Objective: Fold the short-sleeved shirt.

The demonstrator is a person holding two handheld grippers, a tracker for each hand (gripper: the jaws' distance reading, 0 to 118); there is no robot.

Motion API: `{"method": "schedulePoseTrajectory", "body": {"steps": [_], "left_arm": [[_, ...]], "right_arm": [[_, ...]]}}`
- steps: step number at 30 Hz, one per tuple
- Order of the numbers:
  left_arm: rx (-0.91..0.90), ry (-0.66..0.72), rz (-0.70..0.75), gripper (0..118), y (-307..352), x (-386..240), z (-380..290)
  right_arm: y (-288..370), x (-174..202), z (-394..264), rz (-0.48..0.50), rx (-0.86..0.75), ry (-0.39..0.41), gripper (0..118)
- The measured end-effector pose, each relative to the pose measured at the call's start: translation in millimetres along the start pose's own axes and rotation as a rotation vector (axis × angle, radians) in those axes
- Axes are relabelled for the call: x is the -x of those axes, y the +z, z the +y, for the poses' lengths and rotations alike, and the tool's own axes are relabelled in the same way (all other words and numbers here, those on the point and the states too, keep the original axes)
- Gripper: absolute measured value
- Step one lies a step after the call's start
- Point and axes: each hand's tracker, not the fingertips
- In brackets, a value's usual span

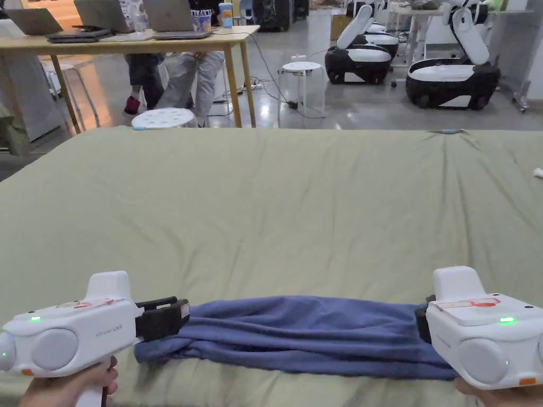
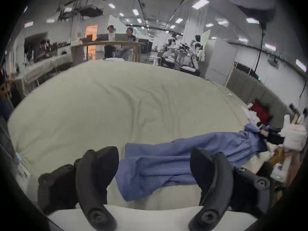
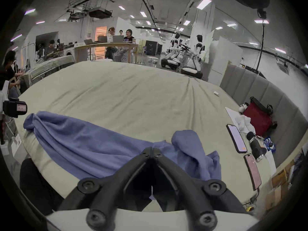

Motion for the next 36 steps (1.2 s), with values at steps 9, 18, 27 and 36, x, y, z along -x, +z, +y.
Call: {"method": "schedulePoseTrajectory", "body": {"steps": [9, 18, 27, 36], "left_arm": [[0.152, 0.151, -0.217, 88, -12.7, 44.1, -8.9], [0.163, 0.361, -0.387, 84, -58.6, 77.9, -12.2], [0.172, 0.379, -0.43, 24, -94.6, 70.0, -12.1], [0.133, 0.352, -0.404, 15, -72.7, 85.4, -0.3]], "right_arm": [[-4.8, 42.2, 9.2, 0.047, -0.011, 0.044, 0], [-6.3, 77.1, 16.4, 0.096, -0.015, 0.093, 0], [-9.2, 71.9, 15.4, 0.088, 0.005, 0.09, 0], [-7.3, 58.7, 13.4, 0.056, 0.008, 0.065, 0]]}}
